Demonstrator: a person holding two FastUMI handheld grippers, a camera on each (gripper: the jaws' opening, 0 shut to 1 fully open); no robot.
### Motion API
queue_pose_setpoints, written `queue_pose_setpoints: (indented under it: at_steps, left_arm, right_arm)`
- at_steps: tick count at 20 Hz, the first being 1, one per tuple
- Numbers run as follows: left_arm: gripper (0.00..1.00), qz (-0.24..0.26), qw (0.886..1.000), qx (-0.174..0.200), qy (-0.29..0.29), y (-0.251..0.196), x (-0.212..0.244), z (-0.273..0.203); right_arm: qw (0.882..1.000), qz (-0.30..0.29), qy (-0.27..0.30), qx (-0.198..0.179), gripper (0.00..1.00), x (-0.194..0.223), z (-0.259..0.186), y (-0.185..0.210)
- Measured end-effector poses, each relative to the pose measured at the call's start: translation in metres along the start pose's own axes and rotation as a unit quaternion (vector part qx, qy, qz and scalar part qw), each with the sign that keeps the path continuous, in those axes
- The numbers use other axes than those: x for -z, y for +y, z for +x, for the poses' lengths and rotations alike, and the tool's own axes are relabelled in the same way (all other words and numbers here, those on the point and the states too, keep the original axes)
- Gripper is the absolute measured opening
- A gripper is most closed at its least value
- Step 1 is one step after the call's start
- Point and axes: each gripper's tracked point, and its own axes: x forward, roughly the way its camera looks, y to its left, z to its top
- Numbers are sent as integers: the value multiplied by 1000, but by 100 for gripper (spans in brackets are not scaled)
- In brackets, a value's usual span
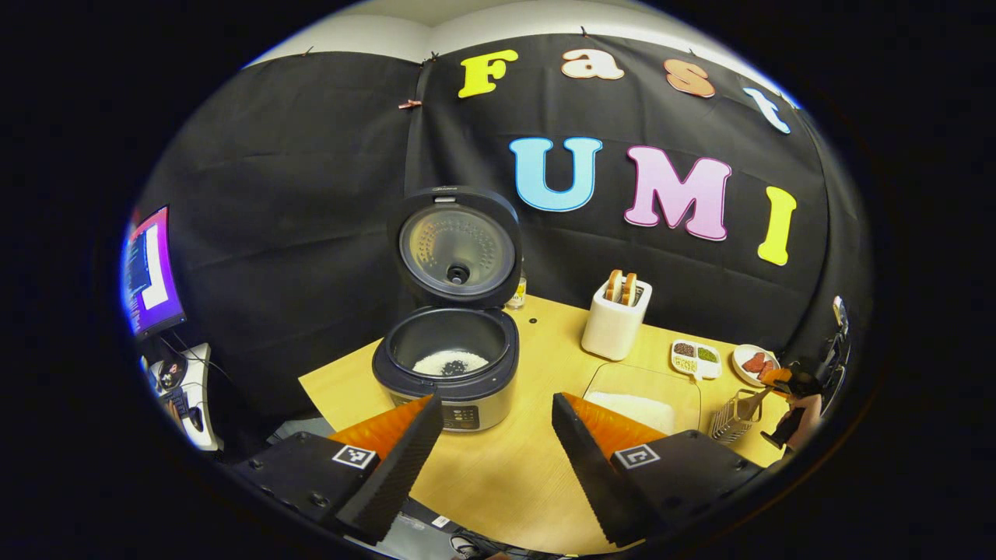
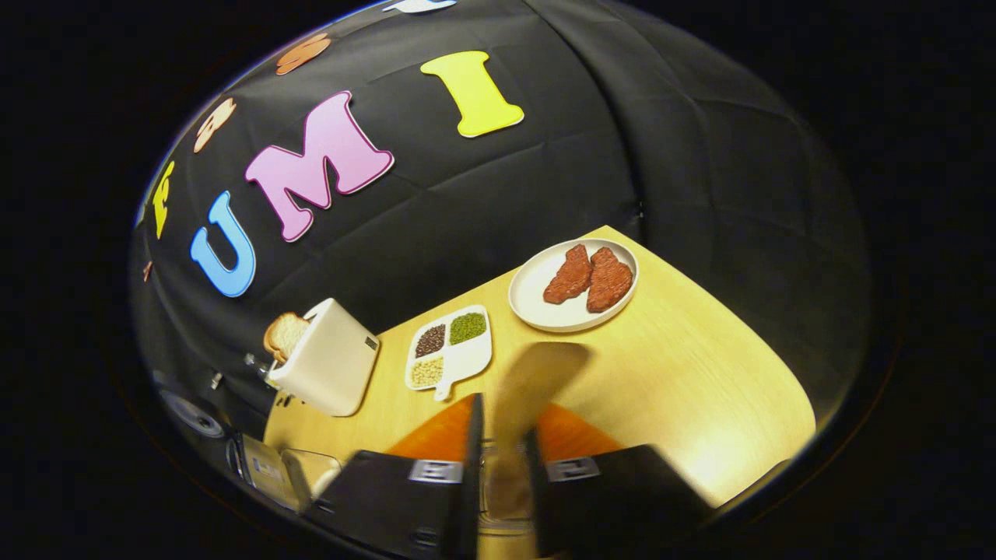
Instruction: Close the left gripper, press the button to open the rice cooker; take a wooden spoon from the chopstick holder with the right hand, scoop a spoonful of rice and pour it into the rice cooker, then put the wooden spoon back into the chopstick holder.
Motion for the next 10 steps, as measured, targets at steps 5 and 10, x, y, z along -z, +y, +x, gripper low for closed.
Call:
queue_pose_setpoints:
  at_steps: [5, 10]
  left_arm:
    - [95, -14, 1000, 7, 9, 7, 10, -1]
    - [96, -31, 999, 14, 21, 22, 17, 4]
  right_arm:
    - [998, 26, 49, 22, 9, 16, 0, -8]
    - [999, 18, 28, 18, 9, 6, -8, 1]
